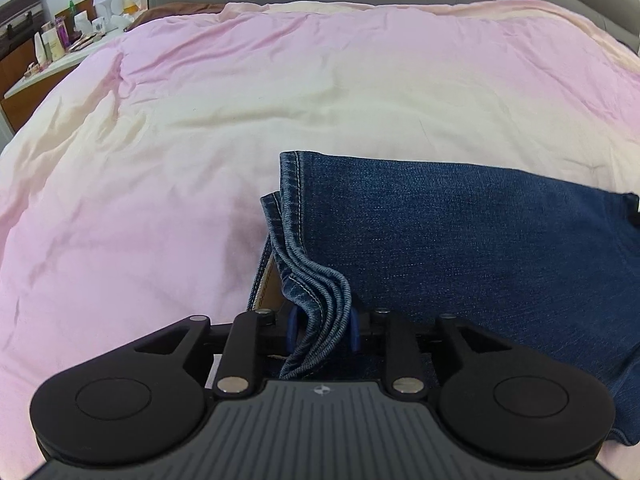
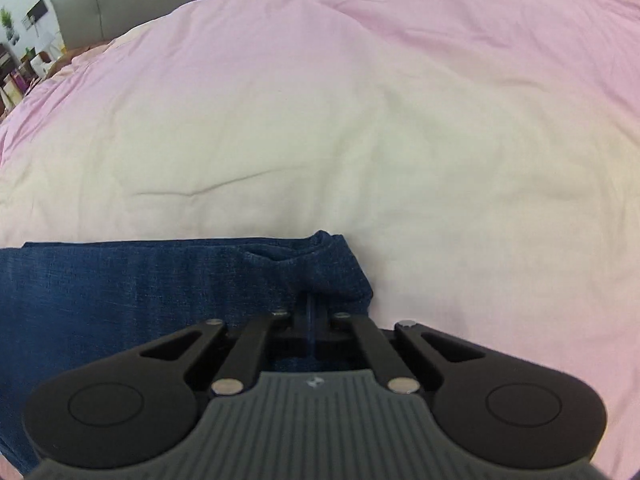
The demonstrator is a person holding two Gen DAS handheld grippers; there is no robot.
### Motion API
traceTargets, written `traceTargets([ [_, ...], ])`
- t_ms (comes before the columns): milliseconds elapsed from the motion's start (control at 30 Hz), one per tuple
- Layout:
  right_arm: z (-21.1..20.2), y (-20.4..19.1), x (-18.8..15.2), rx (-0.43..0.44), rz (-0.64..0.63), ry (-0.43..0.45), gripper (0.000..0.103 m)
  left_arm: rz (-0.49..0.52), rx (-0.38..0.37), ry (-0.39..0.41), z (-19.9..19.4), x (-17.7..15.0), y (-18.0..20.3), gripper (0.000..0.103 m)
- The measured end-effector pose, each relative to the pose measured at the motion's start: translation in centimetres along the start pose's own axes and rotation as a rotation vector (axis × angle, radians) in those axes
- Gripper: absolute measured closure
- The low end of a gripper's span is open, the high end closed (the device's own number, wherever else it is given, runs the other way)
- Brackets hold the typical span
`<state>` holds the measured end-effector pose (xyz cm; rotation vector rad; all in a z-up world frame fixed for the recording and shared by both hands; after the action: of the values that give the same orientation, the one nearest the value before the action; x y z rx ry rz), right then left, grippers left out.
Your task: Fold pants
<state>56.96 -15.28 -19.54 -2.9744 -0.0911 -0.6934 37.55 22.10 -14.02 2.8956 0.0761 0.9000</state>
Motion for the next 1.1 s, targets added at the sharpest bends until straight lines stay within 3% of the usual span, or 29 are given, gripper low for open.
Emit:
traceTargets([
  [167, -1.4, -1.1, 0.2, -0.049, -0.068, 0.016, 0.103, -0.033, 0.031, 0.019, -1.9, 0.1, -0.9, 0.050],
  [200, -2.4, -1.1, 0.0, -0.038, -0.075, 0.029, 0.103, -0.030, 0.029, 0.034, -2.7, -0.1, -0.9, 0.050],
  [267, -4.6, -1.3, -1.0, -0.004, -0.115, 0.049, 0.092, -0.002, 0.021, 0.074, -4.6, -0.6, -0.4, 0.050],
  [500, -11.6, -1.6, -8.7, 0.042, -0.274, 0.075, 0.090, 0.040, -0.012, 0.166, -9.2, -2.0, 2.2, 0.053],
  [600, -11.2, -1.1, -10.7, 0.028, -0.294, 0.061, 0.090, 0.071, -0.003, 0.126, -8.4, -2.5, 3.1, 0.059],
  [700, -9.7, -0.3, -12.5, 0.016, -0.285, 0.038, 0.090, 0.073, 0.124, 0.047, -5.7, -3.5, 2.4, 0.064],
  [767, -8.4, -0.1, -13.6, 0.016, -0.290, 0.024, 0.090, 0.014, 0.164, 0.019, -4.0, -4.2, 0.7, 0.061],
  [833, -7.7, 0.1, -14.3, 0.022, -0.285, 0.034, 0.089, -0.092, 0.124, 0.019, -3.3, -4.5, -0.8, 0.061],
  [933, -7.5, 0.3, -14.3, 0.029, -0.271, 0.029, 0.089, -0.098, 0.192, 0.048, -4.1, -4.5, -1.2, 0.060],
  [1000, -7.9, 0.5, -14.2, 0.026, -0.265, 0.021, 0.089, -0.154, 0.222, 0.078, -5.5, -4.7, -1.7, 0.060],
  [1033, -8.4, 0.6, -14.3, 0.026, -0.260, 0.021, 0.085, -0.198, 0.198, 0.099, -6.4, -5.1, -2.0, 0.057],
  [1100, -9.9, 1.2, -14.4, 0.050, -0.225, 0.038, 0.062, -0.304, 0.116, 0.134, -8.2, -5.9, -2.6, 0.046],
])
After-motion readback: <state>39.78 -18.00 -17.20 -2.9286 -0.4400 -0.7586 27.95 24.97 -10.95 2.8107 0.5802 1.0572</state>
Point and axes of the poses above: each gripper's, at about its wrist camera, not at the fingertips, and z roughly the way its jaws point, y to its right, x to its top, the point moved 3 cm from there along z, roughly the way its jaws point, and after that the axes turned 6 degrees about -x, right-handed, at the moved point
